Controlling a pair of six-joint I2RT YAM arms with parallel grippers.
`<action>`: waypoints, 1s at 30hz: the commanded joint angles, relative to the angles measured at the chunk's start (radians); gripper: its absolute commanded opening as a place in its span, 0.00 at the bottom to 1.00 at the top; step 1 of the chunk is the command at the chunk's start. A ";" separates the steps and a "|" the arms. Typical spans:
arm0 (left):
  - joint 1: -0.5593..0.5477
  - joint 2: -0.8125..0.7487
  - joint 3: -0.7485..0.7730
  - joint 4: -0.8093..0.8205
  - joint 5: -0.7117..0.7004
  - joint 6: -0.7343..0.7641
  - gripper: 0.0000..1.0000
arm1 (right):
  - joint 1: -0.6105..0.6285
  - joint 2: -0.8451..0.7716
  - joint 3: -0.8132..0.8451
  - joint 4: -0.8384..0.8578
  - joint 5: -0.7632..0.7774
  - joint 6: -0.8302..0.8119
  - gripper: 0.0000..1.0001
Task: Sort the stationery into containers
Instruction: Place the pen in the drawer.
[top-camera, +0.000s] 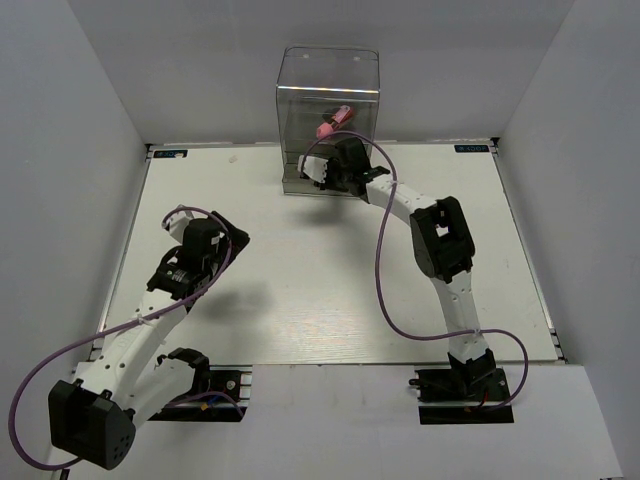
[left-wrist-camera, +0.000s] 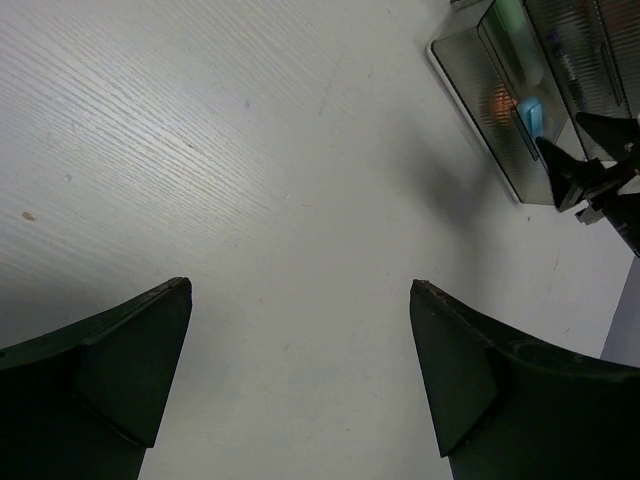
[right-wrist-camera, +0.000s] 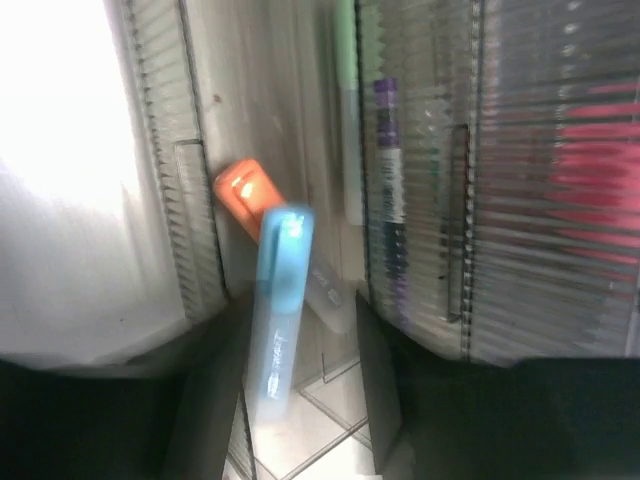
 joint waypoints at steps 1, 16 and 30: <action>-0.001 -0.005 0.022 0.018 0.013 0.011 1.00 | -0.006 -0.078 0.031 -0.039 -0.093 0.059 0.34; -0.001 -0.024 0.013 -0.002 0.013 0.002 1.00 | -0.017 -0.052 0.113 -0.405 -0.403 -0.032 0.00; -0.001 -0.023 0.004 -0.012 0.013 -0.007 1.00 | -0.028 0.100 0.201 -0.273 -0.193 0.019 0.00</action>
